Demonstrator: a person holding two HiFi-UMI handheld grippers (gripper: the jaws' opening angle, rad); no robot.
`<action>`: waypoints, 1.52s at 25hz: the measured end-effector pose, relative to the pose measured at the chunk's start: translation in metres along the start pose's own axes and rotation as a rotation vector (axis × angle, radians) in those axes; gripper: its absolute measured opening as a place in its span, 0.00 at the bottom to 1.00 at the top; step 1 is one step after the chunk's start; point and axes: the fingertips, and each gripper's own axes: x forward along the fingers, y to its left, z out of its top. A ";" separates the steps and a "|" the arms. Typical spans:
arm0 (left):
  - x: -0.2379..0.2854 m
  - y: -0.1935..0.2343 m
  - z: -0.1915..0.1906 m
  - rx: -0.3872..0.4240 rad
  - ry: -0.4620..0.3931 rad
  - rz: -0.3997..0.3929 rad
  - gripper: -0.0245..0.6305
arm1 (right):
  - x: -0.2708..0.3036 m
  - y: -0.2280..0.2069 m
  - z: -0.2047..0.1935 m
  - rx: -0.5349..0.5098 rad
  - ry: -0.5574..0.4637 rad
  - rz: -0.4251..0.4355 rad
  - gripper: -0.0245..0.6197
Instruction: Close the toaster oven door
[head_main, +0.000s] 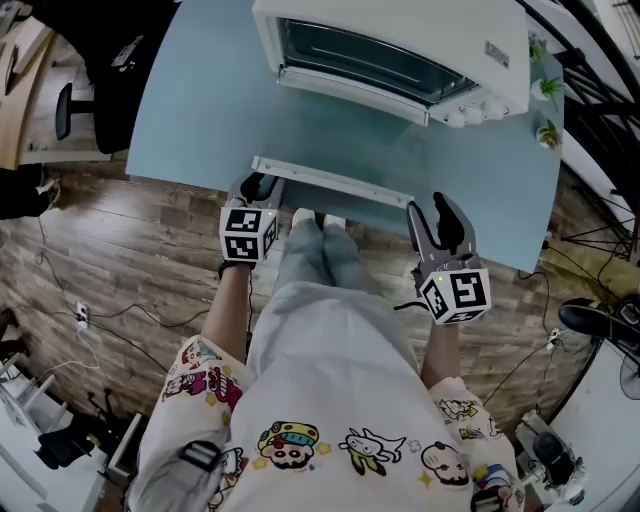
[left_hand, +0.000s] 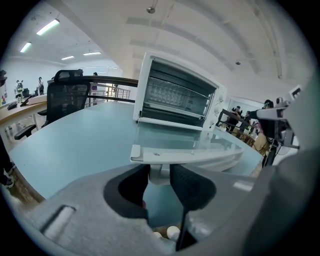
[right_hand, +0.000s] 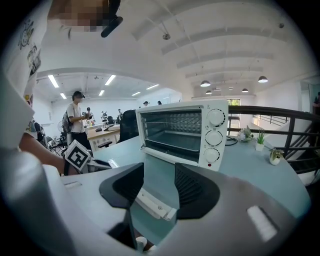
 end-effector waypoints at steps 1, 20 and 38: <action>-0.001 0.000 0.000 -0.002 -0.002 0.002 0.24 | 0.000 0.000 0.000 0.001 -0.001 -0.001 0.34; -0.022 -0.002 0.037 -0.029 -0.053 0.057 0.17 | -0.002 0.004 0.012 0.004 -0.036 0.005 0.29; -0.046 -0.012 0.114 -0.011 -0.122 0.113 0.16 | -0.009 -0.006 0.037 0.012 -0.113 0.005 0.29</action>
